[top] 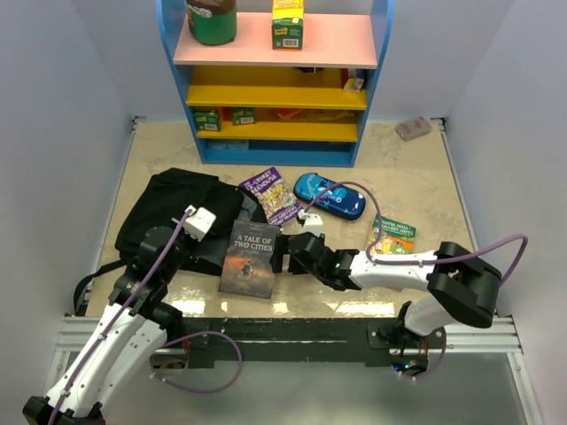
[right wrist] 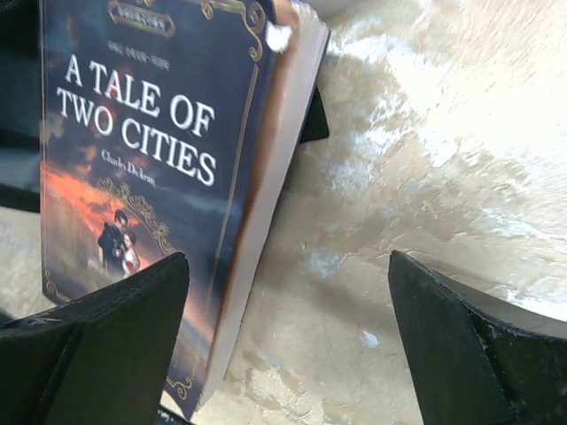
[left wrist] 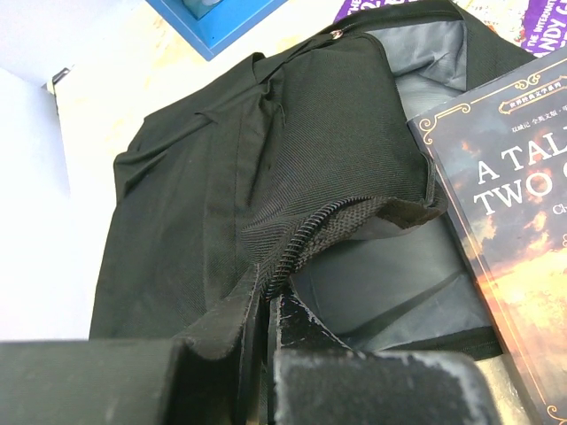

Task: Pack the student bag
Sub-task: Place the book in the student bag, then move the book to the student bag.

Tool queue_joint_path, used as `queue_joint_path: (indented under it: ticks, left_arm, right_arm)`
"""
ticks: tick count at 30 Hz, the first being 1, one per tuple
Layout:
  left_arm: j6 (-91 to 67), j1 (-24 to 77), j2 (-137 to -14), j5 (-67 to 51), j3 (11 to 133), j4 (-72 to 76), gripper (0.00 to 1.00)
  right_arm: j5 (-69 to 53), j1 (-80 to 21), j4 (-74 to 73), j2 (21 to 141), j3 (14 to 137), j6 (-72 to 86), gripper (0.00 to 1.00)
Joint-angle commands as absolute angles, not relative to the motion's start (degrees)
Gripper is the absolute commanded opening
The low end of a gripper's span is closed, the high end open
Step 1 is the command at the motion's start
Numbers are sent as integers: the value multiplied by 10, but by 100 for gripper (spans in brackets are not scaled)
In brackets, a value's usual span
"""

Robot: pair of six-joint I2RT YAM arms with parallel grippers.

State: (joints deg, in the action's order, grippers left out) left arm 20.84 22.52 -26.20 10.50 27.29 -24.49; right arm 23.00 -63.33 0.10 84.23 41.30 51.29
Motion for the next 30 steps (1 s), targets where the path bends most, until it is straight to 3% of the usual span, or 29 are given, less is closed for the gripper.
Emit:
queue_joint_path:
  ticks: [1,7,18,21,28,30]
  left_arm:
    - [221,222,-243,96,279,-240,0]
    - [219,222,-250,93,283,-238,0]
    - [220,222,-256,80,288,-236,0]
    - [222,222,-257,74,288,-235,0]
    - [229,223,-289,53,284,-221,1]
    - [228,222,-301,50,287,-214,6]
  right_arm:
    - [136,-611,185,838,355,526,95]
    - [41,-576,310,909,349,517,91]
    - [1,-556,429,1022,348,558,89]
    - [-28,-556,480,1045,348,566,78]
    - [-47,-557,548,1020,331,561,25]
    - [-54,-557,569,1010,330,565,14]
